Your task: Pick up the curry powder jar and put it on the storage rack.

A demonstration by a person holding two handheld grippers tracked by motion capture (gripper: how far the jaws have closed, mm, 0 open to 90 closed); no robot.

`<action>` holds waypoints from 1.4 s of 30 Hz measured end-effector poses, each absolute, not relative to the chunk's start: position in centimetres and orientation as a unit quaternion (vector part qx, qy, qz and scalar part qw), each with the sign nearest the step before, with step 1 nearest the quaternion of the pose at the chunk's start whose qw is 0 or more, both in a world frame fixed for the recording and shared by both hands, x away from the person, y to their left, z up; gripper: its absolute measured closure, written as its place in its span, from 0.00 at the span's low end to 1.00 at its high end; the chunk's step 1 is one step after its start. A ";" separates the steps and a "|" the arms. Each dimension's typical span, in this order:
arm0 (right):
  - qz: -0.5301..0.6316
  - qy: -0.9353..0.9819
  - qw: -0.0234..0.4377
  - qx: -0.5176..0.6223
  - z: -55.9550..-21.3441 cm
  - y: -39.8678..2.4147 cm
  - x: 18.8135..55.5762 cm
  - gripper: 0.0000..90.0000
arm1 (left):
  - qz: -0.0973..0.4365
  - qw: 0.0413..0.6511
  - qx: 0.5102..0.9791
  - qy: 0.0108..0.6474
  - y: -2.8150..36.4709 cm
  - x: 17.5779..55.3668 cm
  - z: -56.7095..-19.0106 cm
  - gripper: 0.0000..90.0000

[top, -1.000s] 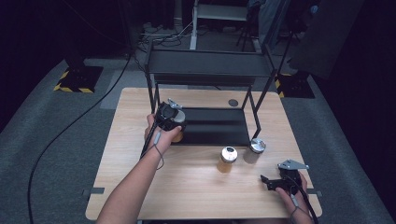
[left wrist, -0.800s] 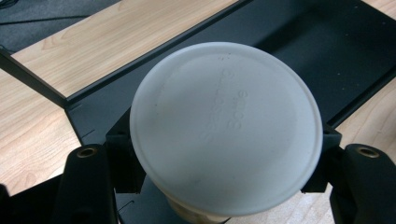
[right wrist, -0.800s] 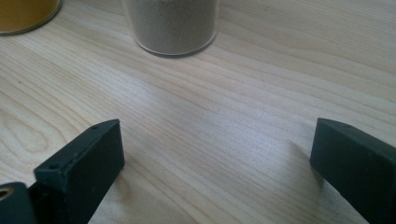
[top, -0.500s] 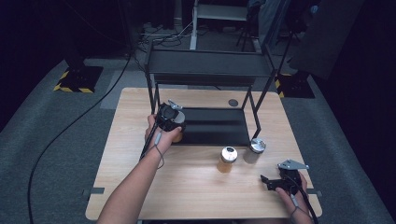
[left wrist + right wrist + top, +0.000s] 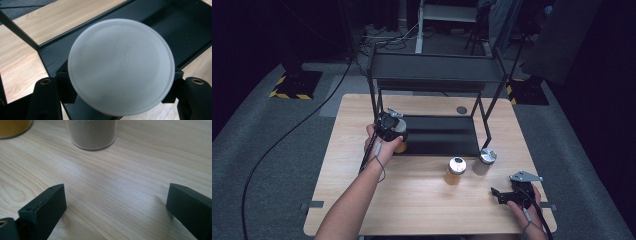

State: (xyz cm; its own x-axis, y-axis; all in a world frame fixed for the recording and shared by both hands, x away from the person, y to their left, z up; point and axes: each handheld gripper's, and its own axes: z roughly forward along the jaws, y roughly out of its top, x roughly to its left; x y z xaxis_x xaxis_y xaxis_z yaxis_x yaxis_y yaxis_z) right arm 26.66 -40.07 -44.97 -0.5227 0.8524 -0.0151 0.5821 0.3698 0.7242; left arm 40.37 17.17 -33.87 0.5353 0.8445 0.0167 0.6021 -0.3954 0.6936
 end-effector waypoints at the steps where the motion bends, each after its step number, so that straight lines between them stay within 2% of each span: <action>1: 0.340 0.804 0.199 0.446 -45.0 -40.1 26.7 0.03 | 0.188 0.322 0.815 0.443 17.1 40.3 -33.9 0.36; 10: 0.340 0.803 0.198 0.446 -45.0 -40.1 26.7 0.03 | 0.191 0.351 0.802 0.443 17.9 39.2 -33.9 0.25; 16: 0.340 0.804 0.198 0.446 -45.0 -40.1 26.7 0.03 | 0.195 0.372 0.795 0.438 19.0 37.6 -33.5 0.23; 31: 0.341 0.805 0.197 0.444 -45.0 -40.2 26.8 0.03 | 0.206 0.410 0.788 0.410 22.4 31.7 -32.6 0.22; 42: 0.345 0.807 0.194 0.439 -45.0 -40.4 26.8 0.05 | 0.216 0.413 0.787 0.404 24.6 27.6 -33.2 0.23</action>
